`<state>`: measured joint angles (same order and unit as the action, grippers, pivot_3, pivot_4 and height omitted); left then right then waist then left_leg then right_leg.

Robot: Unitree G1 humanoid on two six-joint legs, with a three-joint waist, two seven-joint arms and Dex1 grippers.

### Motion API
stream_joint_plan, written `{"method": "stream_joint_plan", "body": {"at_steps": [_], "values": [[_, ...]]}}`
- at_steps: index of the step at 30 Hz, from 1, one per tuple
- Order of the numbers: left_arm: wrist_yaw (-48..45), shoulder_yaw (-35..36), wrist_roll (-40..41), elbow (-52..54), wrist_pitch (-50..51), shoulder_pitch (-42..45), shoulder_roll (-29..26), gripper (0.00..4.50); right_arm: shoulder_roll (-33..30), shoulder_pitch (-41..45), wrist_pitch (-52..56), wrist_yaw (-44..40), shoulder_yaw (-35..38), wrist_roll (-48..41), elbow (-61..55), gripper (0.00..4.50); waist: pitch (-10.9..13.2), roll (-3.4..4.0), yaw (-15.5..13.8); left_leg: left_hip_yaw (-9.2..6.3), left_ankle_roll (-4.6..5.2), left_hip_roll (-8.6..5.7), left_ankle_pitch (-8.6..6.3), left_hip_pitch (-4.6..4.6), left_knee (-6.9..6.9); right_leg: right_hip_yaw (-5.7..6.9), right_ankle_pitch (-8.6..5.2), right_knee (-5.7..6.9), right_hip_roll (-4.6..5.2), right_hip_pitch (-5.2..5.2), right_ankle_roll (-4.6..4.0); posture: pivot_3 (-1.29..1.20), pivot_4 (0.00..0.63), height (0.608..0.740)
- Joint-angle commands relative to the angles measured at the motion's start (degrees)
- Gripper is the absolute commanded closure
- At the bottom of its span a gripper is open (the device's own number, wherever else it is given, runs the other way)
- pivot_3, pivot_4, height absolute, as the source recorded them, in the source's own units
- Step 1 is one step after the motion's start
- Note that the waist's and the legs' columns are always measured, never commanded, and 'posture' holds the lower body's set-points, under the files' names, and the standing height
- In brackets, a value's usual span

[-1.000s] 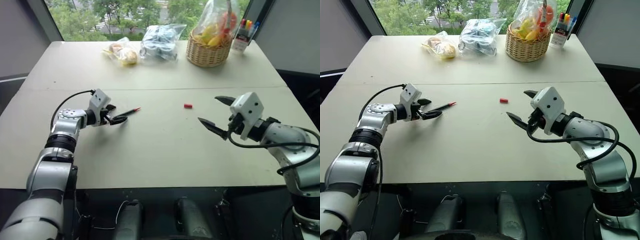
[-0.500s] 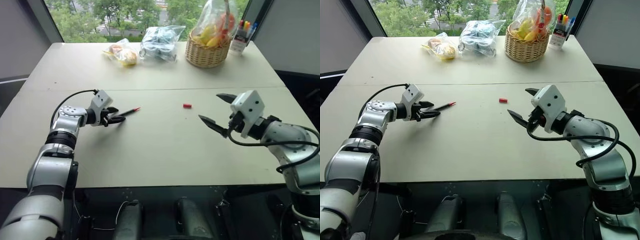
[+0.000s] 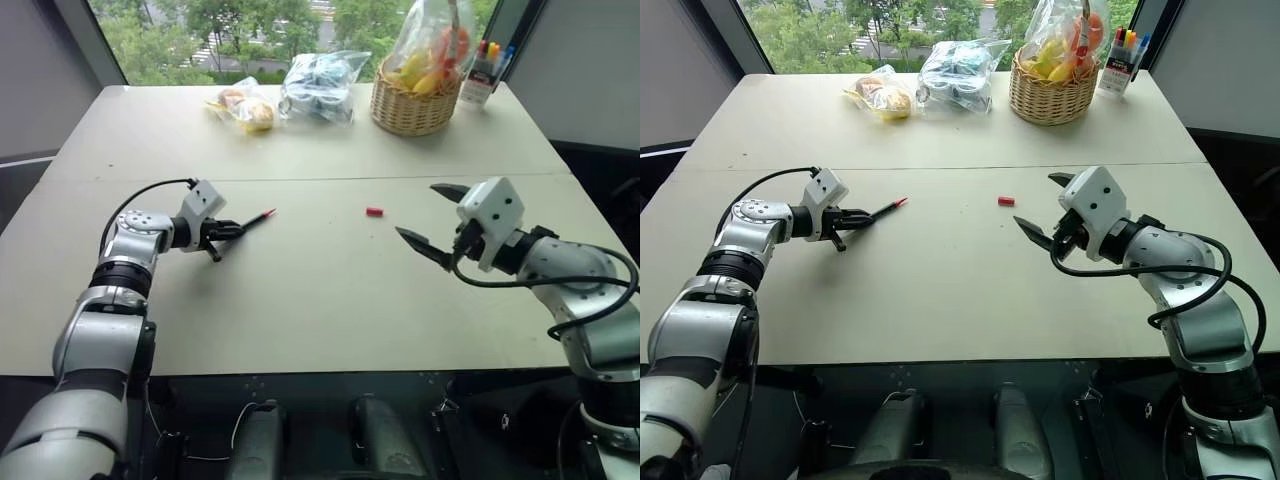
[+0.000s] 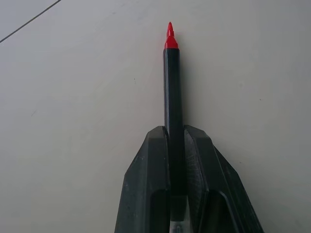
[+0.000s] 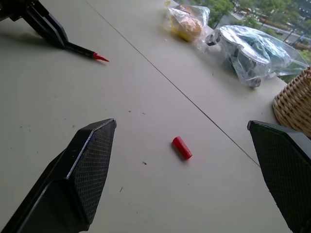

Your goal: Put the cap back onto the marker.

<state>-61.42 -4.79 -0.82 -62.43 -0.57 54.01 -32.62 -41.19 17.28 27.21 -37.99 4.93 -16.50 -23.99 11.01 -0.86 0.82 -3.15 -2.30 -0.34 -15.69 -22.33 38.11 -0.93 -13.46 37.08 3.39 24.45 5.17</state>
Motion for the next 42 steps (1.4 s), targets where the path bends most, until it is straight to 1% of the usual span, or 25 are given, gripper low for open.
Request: {"method": "stream_joint_plan", "body": {"at_steps": [1, 4, 8, 13, 17, 23, 30, 36, 42], "values": [[-2.6, 1.7, 1.7, 2.8, -1.2, -0.4, -0.6, 4.48, 0.9, 2.0, -2.2, -1.1, 0.3, -0.7, 2.2, 0.0, 0.0, 0.0, 0.0, 0.0, 0.0, 0.0, 0.0, 0.0, 0.0, 0.0, 0.0, 0.0, 0.0, 0.0, 0.0, 0.0, 0.15, 0.74], [-6.0, 4.4, 6.1, 8.5, 2.2, -1.2, -0.4, 4.48, 1.4, 3.2, -3.8, -3.7, 0.0, -1.4, 7.6, 0.0, 0.0, -0.01, 0.0, 0.0, 0.0, 0.0, 0.0, -0.02, 0.0, 0.0, 0.0, 0.0, 0.0, 0.0, 0.0, 0.0, 0.15, 0.74], [-9.4, 5.5, 10.3, 21.9, 9.2, -5.5, -1.1, 4.48, 2.0, 6.7, -6.7, -8.7, -1.4, -1.6, 17.3, 0.0, 0.0, -0.01, 0.0, 0.01, 0.0, 0.01, 0.0, -0.03, 0.02, -0.01, 0.0, -0.01, 0.01, 0.0, 0.0, 0.0, 0.15, 0.74], [-9.6, 6.5, 15.6, 40.6, 19.5, -13.2, -3.0, 4.48, 3.8, 14.1, -12.4, -15.4, -4.2, -0.1, 33.3, 0.0, 0.0, 0.01, 0.7, 0.05, 0.0, 0.05, 0.0, 0.02, 0.01, -0.08, 0.0, 0.01, -0.04, 0.01, 0.0, 0.0, 0.15, 0.74], [-7.6, 7.2, 17.8, 50.0, 24.4, -17.4, -4.4, 4.48, 5.3, 20.9, -17.8, -19.8, -6.7, 2.4, 45.3, 0.0, 0.0, 0.03, 0.9, 0.02, 0.0, 0.09, 0.0, 0.02, 0.0, -0.08, 0.0, 0.03, -0.09, 0.02, -0.02, 0.0, 0.15, 0.74], [-3.7, 9.0, 20.2, 57.6, 28.3, -21.4, -5.7, 4.48, 8.0, 29.8, -27.0, -23.3, -9.1, 7.0, 63.3, 0.0, 0.0, 0.03, 1.4, 0.02, -0.01, 0.08, 0.0, 0.02, -0.01, -0.08, 0.0, 0.01, -0.06, 0.02, -0.02, 0.0, 0.15, 0.74], [-0.9, 10.6, 22.4, 65.2, 30.5, -27.8, -8.1, 4.48, 11.5, 38.2, -35.9, -23.7, -10.0, 12.0, 81.3, 0.0, 0.0, 0.05, 1.8, 0.04, -0.01, 0.08, 0.0, 0.02, -0.04, -0.11, 0.0, 0.02, -0.06, 0.06, -0.02, 0.0, 0.15, 0.74], [1.2, 11.0, 23.7, 68.2, 31.2, -30.3, -8.8, 4.48, 13.4, 43.1, -39.6, -22.2, -9.8, 15.2, 90.3, 0.0, 0.0, 0.05, 1.7, 0.07, -0.01, 0.07, 0.0, 0.02, -0.05, -0.14, 0.0, 0.02, -0.03, 0.07, -0.03, 0.0, 0.15, 0.74], [3.1, 11.4, 24.7, 70.7, 31.6, -32.3, -9.1, 4.48, 14.8, 46.4, -40.1, -19.8, -9.2, 17.5, 95.3, 0.0, 0.0, 0.05, 1.7, 0.06, -0.02, 0.07, 0.01, 0.02, -0.06, -0.14, 0.01, 0.02, -0.03, 0.07, -0.03, 0.0, 0.15, 0.74]]}}
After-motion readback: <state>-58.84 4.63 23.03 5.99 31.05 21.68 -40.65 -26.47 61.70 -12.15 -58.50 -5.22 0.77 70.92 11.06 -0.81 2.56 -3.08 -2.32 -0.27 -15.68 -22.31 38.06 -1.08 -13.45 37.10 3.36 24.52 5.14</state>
